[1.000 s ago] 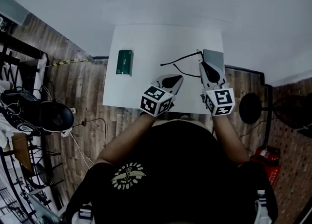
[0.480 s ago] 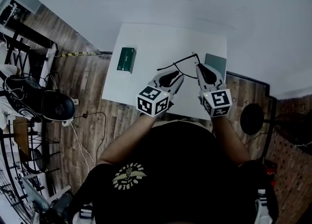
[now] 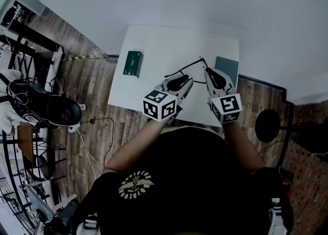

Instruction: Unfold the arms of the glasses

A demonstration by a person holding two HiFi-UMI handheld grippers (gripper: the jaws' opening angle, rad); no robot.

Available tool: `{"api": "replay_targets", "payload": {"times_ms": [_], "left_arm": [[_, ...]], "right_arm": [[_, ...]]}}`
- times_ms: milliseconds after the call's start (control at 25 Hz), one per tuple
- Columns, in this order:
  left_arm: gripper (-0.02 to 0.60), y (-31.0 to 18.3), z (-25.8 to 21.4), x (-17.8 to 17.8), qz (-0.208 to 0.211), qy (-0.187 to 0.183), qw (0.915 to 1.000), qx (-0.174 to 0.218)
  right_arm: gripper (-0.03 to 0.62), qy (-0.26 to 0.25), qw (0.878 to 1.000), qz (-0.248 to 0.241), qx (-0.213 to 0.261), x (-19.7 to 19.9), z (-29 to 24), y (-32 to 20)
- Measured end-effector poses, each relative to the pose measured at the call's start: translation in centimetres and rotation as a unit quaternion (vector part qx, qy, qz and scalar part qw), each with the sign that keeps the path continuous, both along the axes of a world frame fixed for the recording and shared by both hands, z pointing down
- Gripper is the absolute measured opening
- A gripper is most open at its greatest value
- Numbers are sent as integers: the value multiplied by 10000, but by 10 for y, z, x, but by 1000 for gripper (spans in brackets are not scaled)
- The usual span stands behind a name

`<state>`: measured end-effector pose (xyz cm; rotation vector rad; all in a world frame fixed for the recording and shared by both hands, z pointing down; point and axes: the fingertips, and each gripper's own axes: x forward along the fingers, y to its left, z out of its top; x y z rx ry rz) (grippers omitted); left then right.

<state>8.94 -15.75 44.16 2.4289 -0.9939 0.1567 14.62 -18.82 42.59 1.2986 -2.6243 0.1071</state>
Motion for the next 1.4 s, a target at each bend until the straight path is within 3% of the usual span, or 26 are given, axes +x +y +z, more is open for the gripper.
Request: {"api": "replay_targets", "payload": {"times_ms": [320,760,880,1160,1400], "left_arm": [[81,8,20,-10,247,-96,9992,-295],[64,23,33,-40,933,-250,9940,-508],[64,25,20,-54,1128,-342,9925,-311],[43,19,-25,-86,1390,-914,9825,834],[8,-2,-10,-123,1296,-1078,9834,670]], "right_arm": [[18,-153,9993,322,-112,0,3,-3],[18,-356,9947,962,-86,-16,-8,-7],[18,-270,9940,1057,-52,-31,-6,-8],[18,-90,9927,1199,-4,-72,1,-13],[18,-144,9913,1307,112,-101,-5,-13]]}}
